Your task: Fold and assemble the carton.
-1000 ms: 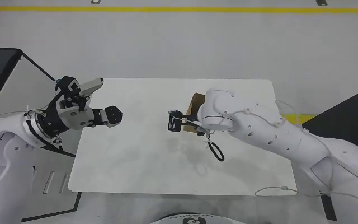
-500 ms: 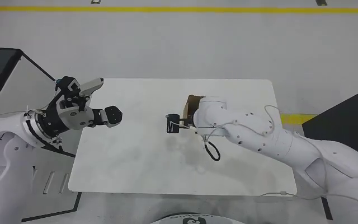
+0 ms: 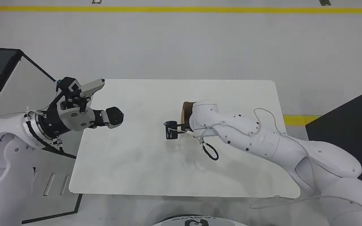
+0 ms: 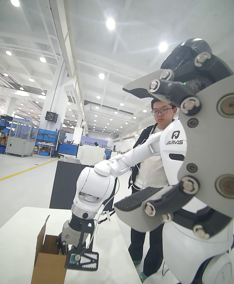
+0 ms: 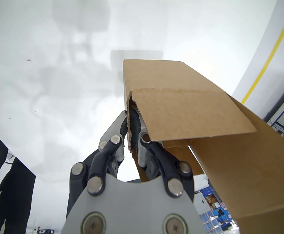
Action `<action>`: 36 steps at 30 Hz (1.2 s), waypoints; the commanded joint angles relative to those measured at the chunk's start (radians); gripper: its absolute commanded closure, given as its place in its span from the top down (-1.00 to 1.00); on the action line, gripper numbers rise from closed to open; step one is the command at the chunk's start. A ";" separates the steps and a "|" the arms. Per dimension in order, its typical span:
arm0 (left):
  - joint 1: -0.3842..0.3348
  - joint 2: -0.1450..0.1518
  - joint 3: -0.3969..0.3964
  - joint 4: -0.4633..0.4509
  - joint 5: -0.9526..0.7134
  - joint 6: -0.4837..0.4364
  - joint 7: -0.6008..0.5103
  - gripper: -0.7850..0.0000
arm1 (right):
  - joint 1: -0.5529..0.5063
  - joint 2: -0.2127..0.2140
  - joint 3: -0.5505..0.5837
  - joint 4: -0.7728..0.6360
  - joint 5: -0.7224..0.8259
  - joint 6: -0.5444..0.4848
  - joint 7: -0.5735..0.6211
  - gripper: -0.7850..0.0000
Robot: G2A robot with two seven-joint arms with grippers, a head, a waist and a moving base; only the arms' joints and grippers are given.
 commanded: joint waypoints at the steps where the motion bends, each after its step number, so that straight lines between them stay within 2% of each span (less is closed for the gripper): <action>1: 0.000 0.000 0.000 0.000 0.000 0.000 0.000 1.00 | -0.002 -0.010 -0.003 0.020 -0.004 -0.002 -0.007 -1.00; 15: 0.000 0.000 0.000 0.000 0.000 0.000 0.000 1.00 | -0.027 -0.060 -0.007 0.100 -0.049 -0.003 -0.035 -1.00; 17: 0.000 0.000 0.000 0.000 0.000 0.000 0.000 1.00 | -0.032 -0.065 -0.006 0.107 -0.054 -0.001 -0.030 -0.88; 19: 0.000 0.000 0.000 0.000 0.000 0.000 0.000 1.00 | -0.036 -0.069 -0.002 0.112 -0.054 0.003 -0.028 -0.87; 23: 0.000 0.000 0.000 0.000 0.000 0.000 0.000 1.00 | -0.043 -0.074 0.008 0.118 -0.058 0.003 -0.024 -0.57; 24: 0.000 0.000 0.000 0.000 0.000 0.000 0.000 1.00 | -0.045 -0.074 0.012 0.118 -0.060 0.005 -0.023 -0.50; 29: 0.000 0.000 0.000 0.000 0.000 0.000 0.000 1.00 | -0.052 -0.065 0.046 0.099 -0.058 0.010 -0.018 -0.40; 36: 0.000 0.000 0.000 0.000 0.000 0.000 0.000 1.00 | -0.069 -0.028 0.127 0.029 -0.027 -0.014 0.011 -0.42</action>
